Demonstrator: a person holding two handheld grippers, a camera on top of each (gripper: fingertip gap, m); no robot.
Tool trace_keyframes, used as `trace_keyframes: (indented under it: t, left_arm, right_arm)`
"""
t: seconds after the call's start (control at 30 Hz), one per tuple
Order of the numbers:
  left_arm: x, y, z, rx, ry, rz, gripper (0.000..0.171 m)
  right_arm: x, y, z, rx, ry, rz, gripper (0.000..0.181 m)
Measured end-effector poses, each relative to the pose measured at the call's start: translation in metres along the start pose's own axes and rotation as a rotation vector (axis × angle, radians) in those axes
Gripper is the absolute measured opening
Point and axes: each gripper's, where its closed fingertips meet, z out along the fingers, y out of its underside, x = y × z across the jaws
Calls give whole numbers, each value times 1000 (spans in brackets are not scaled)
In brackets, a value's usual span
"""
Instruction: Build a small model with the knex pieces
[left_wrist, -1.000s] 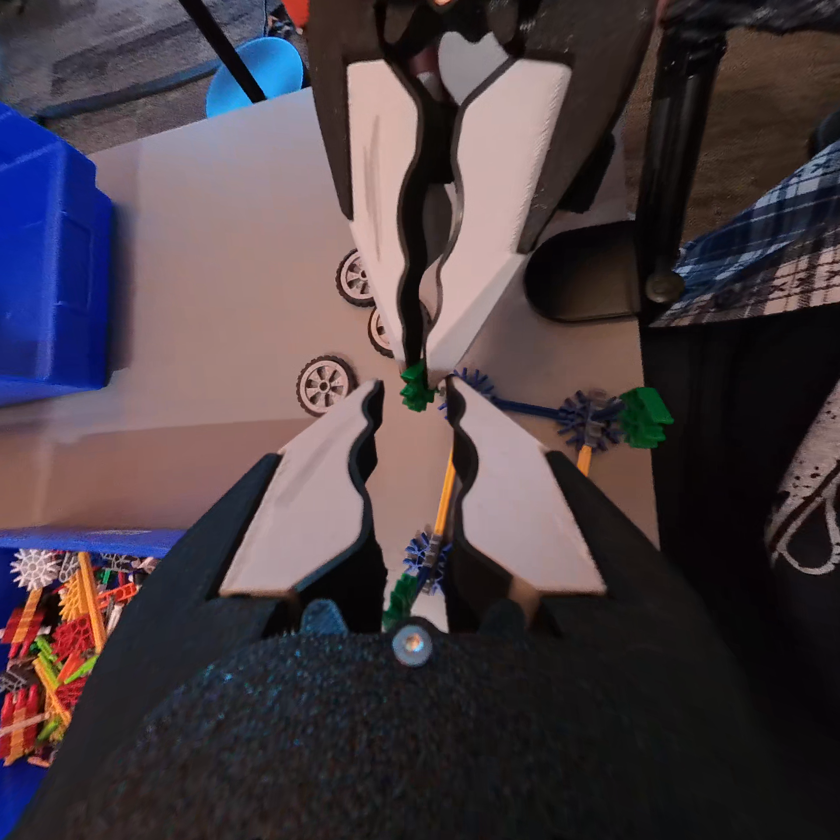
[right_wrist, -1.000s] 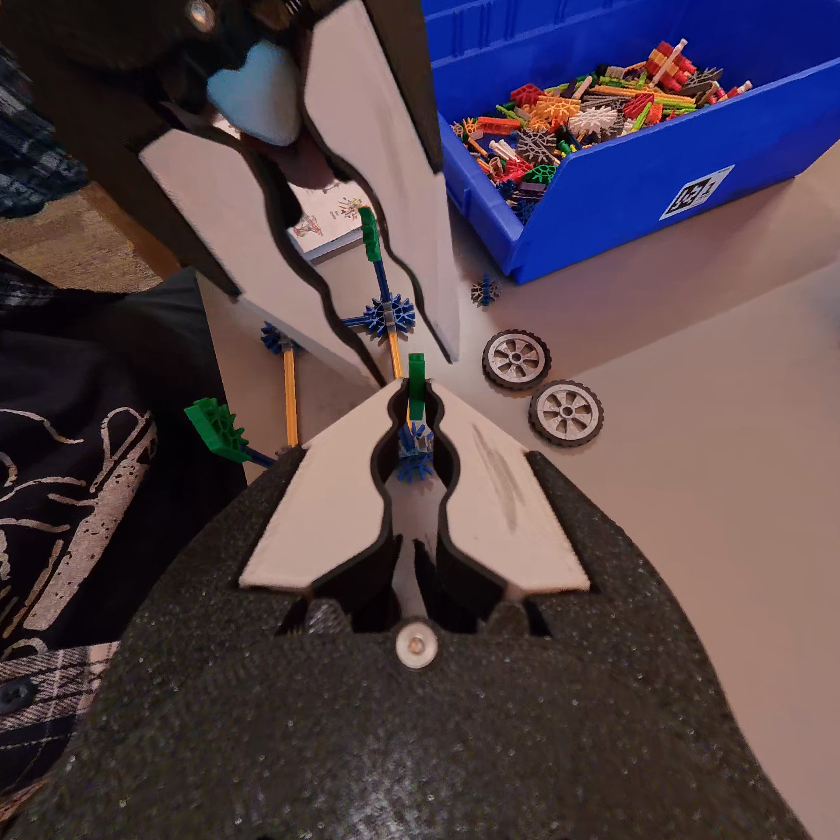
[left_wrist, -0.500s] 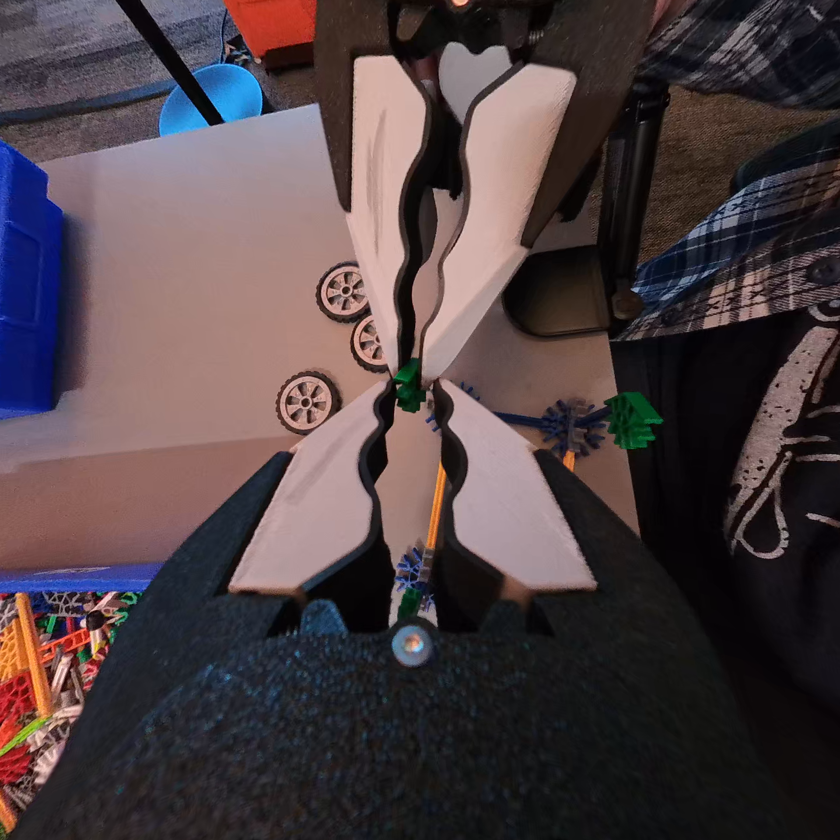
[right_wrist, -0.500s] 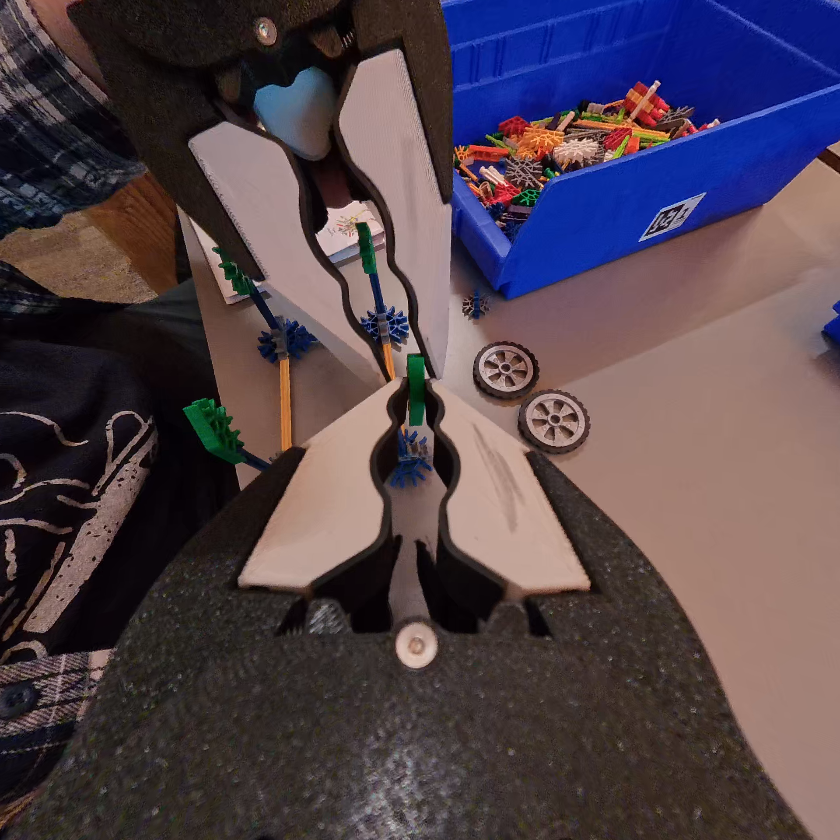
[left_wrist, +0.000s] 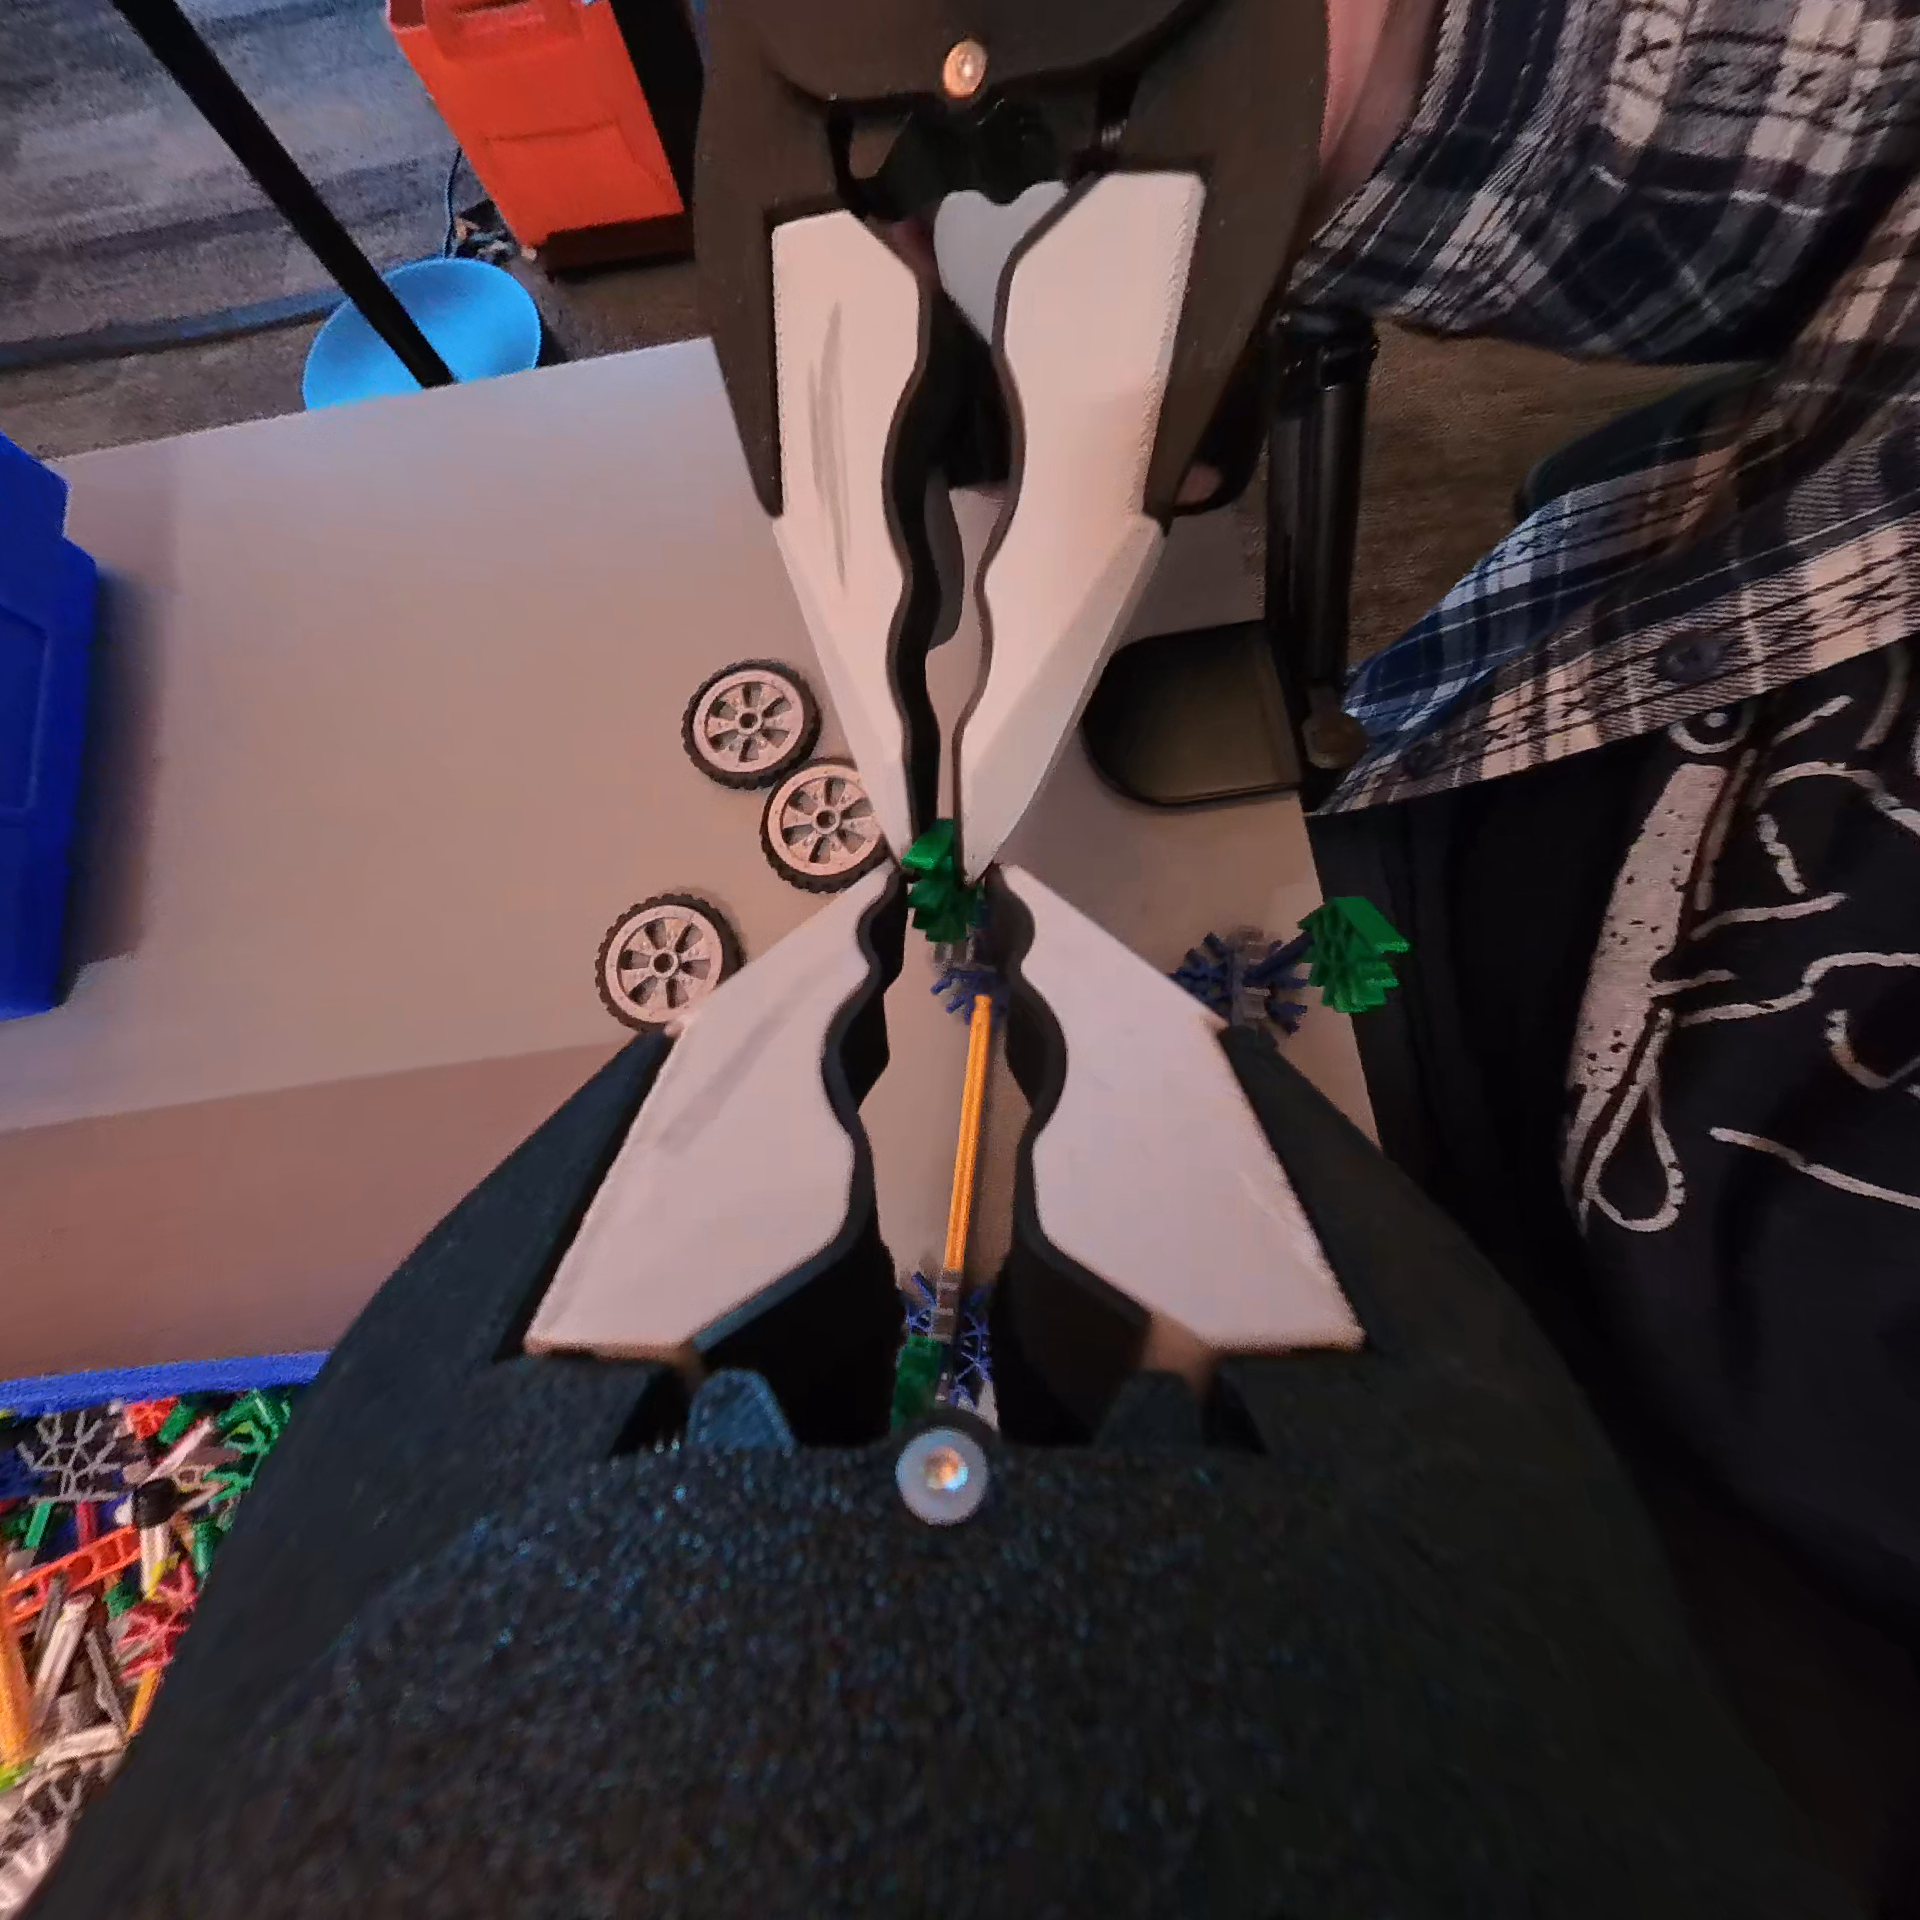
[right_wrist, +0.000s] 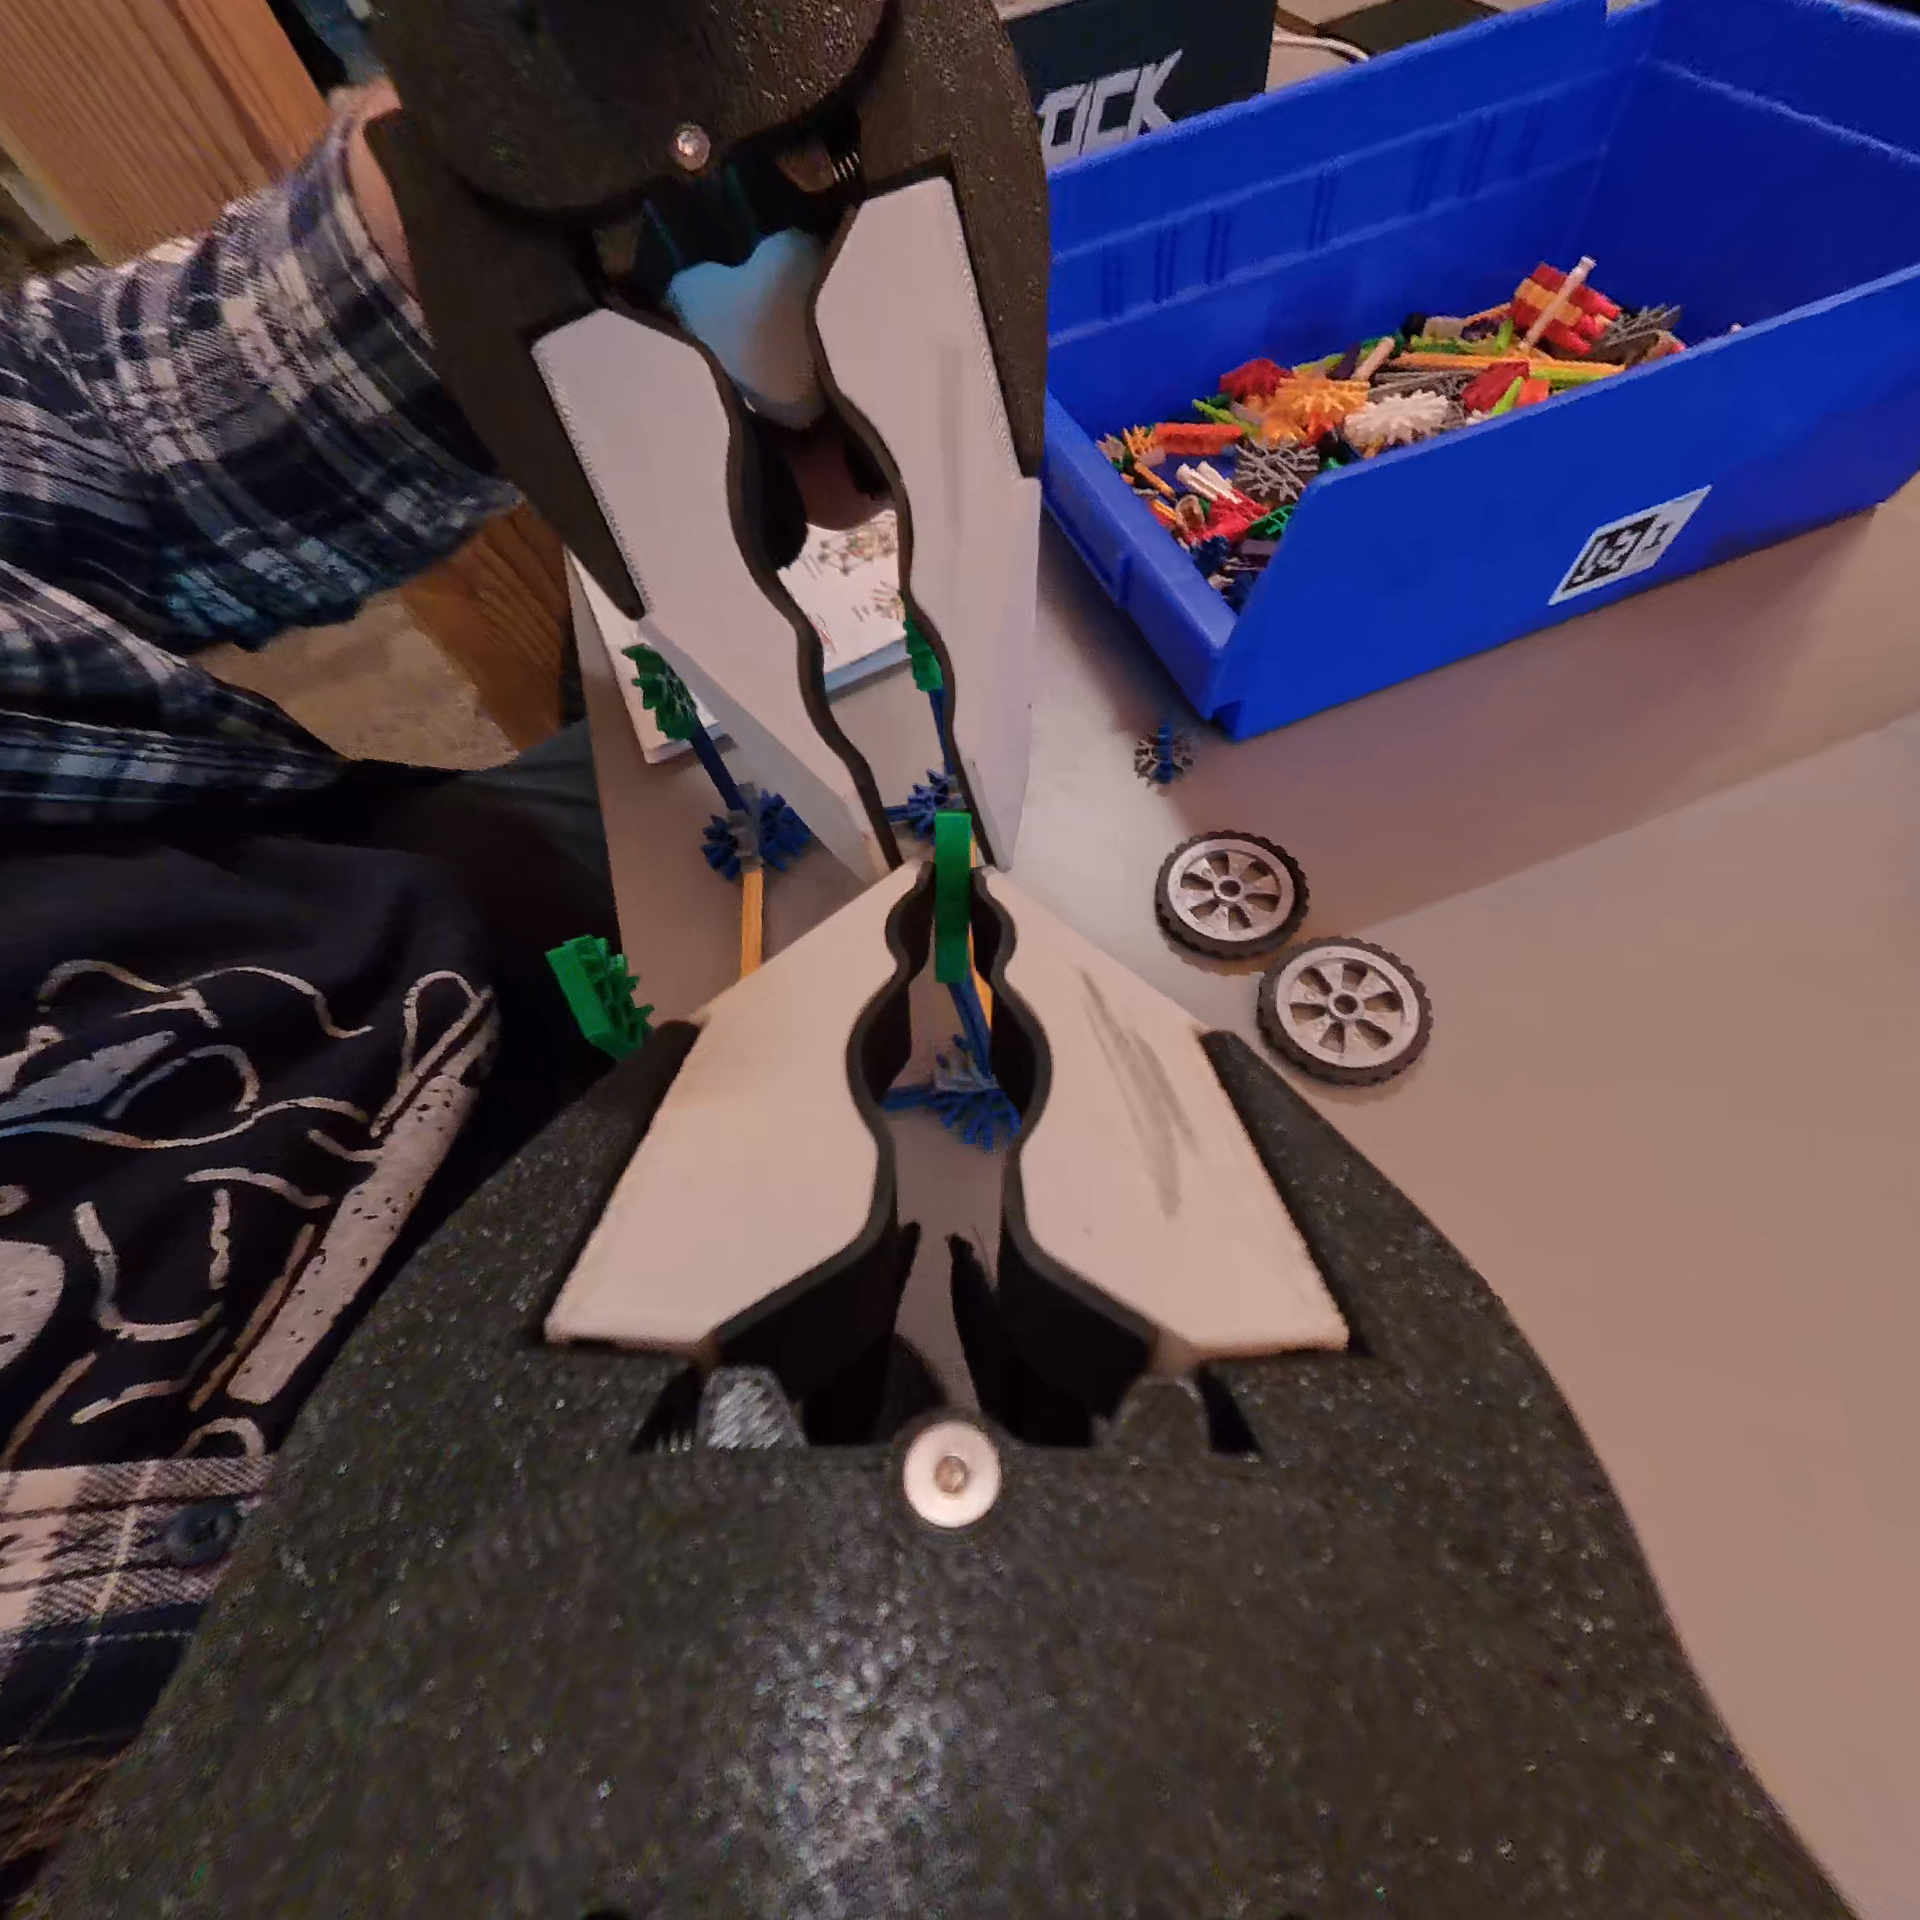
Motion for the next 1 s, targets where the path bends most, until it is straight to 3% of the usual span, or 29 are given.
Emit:
trace_keyframes:
  t: [1.0]
  left_arm:
    - [2, -11, -11, 125, 105, -47, 12]
  right_arm:
    - [-2, -10, -8, 83, -66, 32, 5]
